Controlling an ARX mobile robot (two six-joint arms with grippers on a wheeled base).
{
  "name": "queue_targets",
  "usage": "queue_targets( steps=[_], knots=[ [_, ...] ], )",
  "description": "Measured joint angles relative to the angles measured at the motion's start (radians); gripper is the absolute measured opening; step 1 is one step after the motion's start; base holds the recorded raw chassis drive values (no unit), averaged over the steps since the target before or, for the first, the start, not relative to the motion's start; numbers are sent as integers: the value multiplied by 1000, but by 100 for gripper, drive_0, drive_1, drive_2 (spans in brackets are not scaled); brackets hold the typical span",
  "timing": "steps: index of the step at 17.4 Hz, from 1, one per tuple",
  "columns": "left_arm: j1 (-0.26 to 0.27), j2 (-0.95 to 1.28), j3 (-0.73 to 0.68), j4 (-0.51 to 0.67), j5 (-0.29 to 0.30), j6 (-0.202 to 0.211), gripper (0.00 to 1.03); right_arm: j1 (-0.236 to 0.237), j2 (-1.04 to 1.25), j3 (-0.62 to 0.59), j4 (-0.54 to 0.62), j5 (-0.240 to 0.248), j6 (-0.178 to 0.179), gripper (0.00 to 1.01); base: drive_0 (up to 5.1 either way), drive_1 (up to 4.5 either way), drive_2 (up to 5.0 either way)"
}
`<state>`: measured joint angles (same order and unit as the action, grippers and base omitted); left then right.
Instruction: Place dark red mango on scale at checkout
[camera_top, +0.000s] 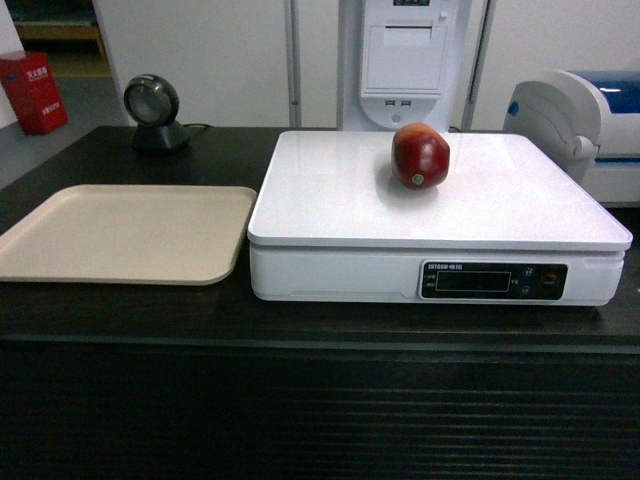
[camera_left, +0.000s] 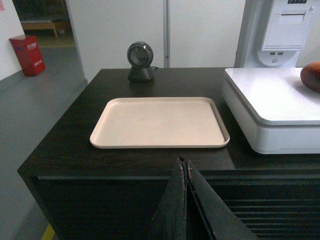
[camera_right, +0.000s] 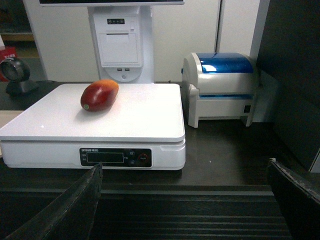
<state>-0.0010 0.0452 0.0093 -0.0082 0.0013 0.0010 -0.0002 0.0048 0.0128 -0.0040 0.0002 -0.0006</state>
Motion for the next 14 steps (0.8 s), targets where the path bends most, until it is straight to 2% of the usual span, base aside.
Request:
queue_targets(
  steps=[7,8,14],
  knots=[
    [0,-35,0,5,-2,0,2,0,0,0,0,0,0,98,0,0,0],
    [0,-35,0,5,-2,-1,10,0,0,0,0,0,0,98,0,0,0],
    [0,-35,0,5,-2,0,77,0,0,0,0,0,0,98,0,0,0]
  ],
)
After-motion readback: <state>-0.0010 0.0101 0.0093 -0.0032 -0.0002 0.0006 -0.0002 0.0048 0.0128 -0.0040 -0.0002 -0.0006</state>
